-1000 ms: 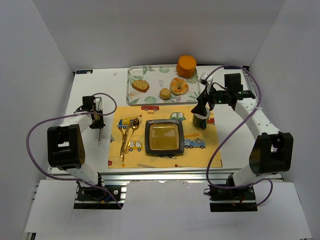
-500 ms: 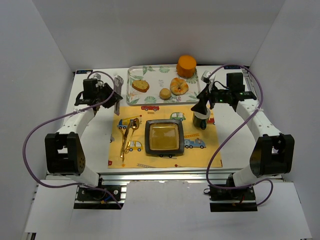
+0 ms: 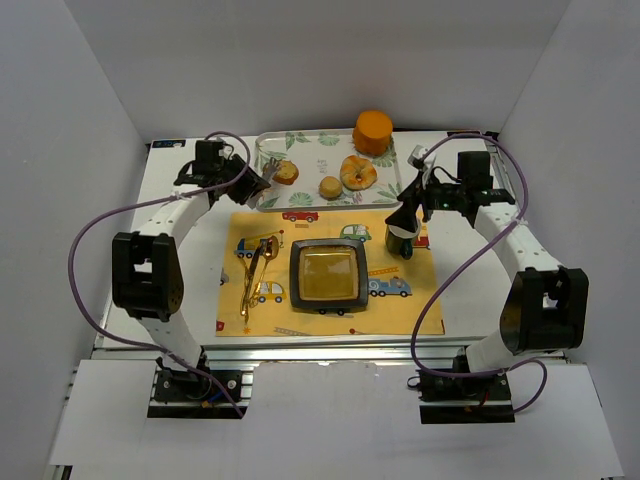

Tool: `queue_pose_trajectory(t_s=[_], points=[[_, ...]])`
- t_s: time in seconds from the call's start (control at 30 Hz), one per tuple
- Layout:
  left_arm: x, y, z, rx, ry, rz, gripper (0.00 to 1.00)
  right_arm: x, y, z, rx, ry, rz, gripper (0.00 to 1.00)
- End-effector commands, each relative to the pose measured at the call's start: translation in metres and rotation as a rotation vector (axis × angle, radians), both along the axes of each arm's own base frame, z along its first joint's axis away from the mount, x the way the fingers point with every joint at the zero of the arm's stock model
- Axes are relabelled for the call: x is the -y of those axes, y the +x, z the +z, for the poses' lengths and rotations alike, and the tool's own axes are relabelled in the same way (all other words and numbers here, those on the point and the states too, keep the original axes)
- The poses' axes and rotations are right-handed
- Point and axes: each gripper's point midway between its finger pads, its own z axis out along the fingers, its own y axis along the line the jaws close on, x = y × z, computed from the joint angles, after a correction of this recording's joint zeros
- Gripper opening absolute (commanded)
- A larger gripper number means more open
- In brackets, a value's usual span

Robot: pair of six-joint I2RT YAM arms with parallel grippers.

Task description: Place the bread

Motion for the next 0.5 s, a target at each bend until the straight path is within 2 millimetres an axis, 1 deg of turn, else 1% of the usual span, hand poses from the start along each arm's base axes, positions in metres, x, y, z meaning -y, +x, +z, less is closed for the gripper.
queue_pose_trajectory(t_s=[0.0,0.07,0.1,0.13,0.23,0.3,0.33,0.47], points=[[0.001,0.008,0.010,-0.033,0.021,0.049,0.46,0.001,-0.002,0.020,0.059,0.041,0.005,0.88],[0.000,0.010,0.006,-0.057,0.038,0.068,0.46,0.002,-0.001,0.019,0.056,0.046,-0.001,0.88],[-0.002,0.010,-0.002,-0.087,0.053,0.079,0.46,0.003,-0.002,0.018,0.049,0.047,0.000,0.88],[-0.002,0.014,0.003,-0.083,0.057,0.083,0.46,0.003,-0.002,0.019,0.054,0.047,-0.002,0.88],[0.000,0.014,0.001,-0.107,0.075,0.083,0.47,0.006,-0.001,0.017,0.052,0.047,-0.008,0.88],[0.000,0.014,-0.003,-0.125,0.078,0.090,0.47,0.006,-0.001,0.017,0.049,0.050,-0.008,0.89],[0.001,0.014,-0.008,-0.140,0.076,0.089,0.47,0.007,0.000,0.017,0.051,0.051,-0.010,0.88],[0.003,0.017,-0.012,-0.145,0.054,0.100,0.47,0.007,0.000,0.018,0.053,0.054,-0.012,0.88]])
